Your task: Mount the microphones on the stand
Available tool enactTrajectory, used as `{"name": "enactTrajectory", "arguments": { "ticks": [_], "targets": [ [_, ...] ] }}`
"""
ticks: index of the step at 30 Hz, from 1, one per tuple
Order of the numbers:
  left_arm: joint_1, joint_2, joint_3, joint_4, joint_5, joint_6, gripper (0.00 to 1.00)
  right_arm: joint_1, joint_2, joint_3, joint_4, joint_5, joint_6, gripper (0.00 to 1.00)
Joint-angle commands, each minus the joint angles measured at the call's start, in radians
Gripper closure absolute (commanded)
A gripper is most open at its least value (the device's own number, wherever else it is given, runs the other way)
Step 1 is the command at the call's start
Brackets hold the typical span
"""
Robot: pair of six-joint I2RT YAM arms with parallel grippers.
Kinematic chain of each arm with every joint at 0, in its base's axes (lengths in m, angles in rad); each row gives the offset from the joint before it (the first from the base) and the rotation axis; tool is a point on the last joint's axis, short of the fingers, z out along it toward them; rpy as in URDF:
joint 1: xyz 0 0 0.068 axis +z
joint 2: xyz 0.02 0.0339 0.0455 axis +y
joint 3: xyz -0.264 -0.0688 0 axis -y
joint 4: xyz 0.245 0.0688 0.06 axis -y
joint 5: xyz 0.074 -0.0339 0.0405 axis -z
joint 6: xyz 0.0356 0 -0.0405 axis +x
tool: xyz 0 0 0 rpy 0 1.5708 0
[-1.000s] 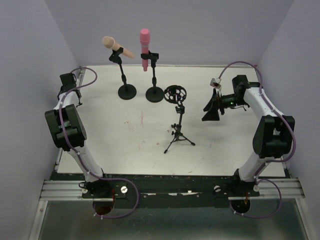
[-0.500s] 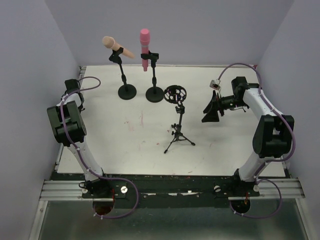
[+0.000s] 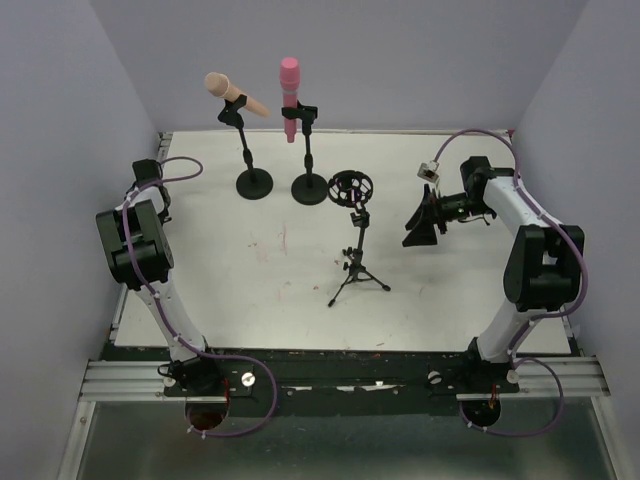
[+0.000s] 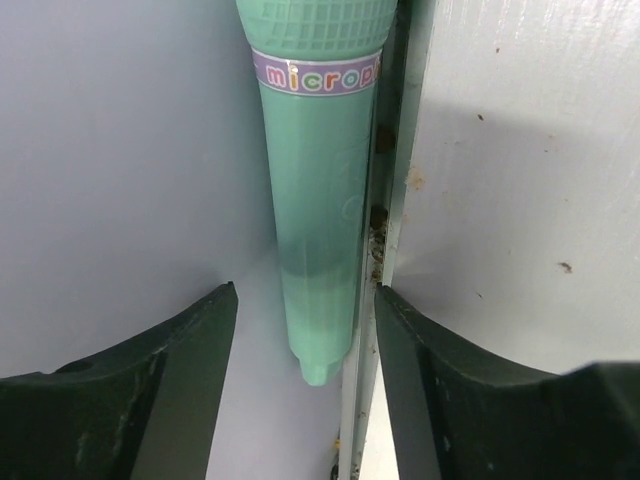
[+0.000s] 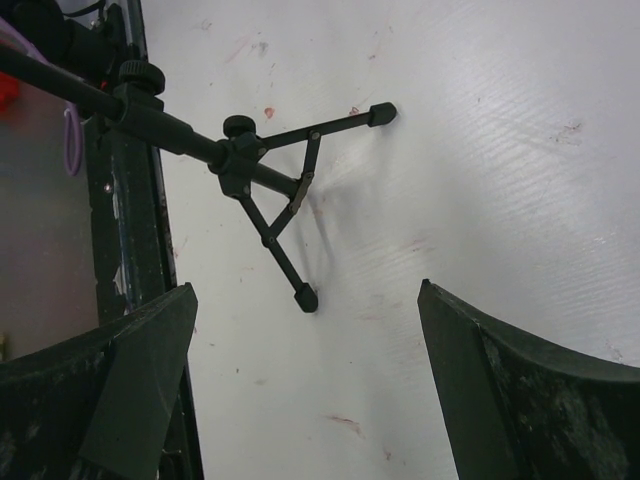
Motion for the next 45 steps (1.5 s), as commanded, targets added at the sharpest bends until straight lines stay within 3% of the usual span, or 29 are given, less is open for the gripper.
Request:
{"name": "enactTrajectory", "arguments": {
  "ticks": [1,4,15,24,26,36,41,45],
  "targets": [
    [0.004,0.050,-0.002,-0.021,-0.075,-0.004,0.36,0.002,0.028,0.020,-0.010,0.006,0.003,0.00],
    [0.008,0.046,0.001,-0.026,-0.066,-0.016,0.44,0.002,0.033,0.032,-0.020,0.000,-0.003,0.00],
    [0.020,0.010,-0.082,-0.060,-0.061,-0.079,0.47,0.002,0.096,0.148,-0.140,-0.019,-0.064,0.00],
    [0.028,0.033,-0.117,-0.026,-0.024,-0.065,0.46,0.002,0.117,0.213,-0.129,-0.014,-0.048,0.00],
    [0.031,0.039,-0.117,-0.030,-0.007,-0.059,0.52,0.002,0.117,0.216,-0.129,-0.011,-0.043,0.00],
    [0.048,0.044,-0.142,-0.034,0.085,-0.033,0.60,0.002,0.108,0.219,-0.120,-0.009,-0.017,0.00],
    [0.062,0.013,-0.114,-0.054,0.100,-0.051,0.78,0.004,0.105,0.222,-0.111,-0.015,-0.014,0.00],
    [0.063,-0.065,-0.174,-0.006,0.083,-0.071,0.80,0.004,0.102,0.227,-0.105,-0.025,-0.020,0.00]
  ]
}}
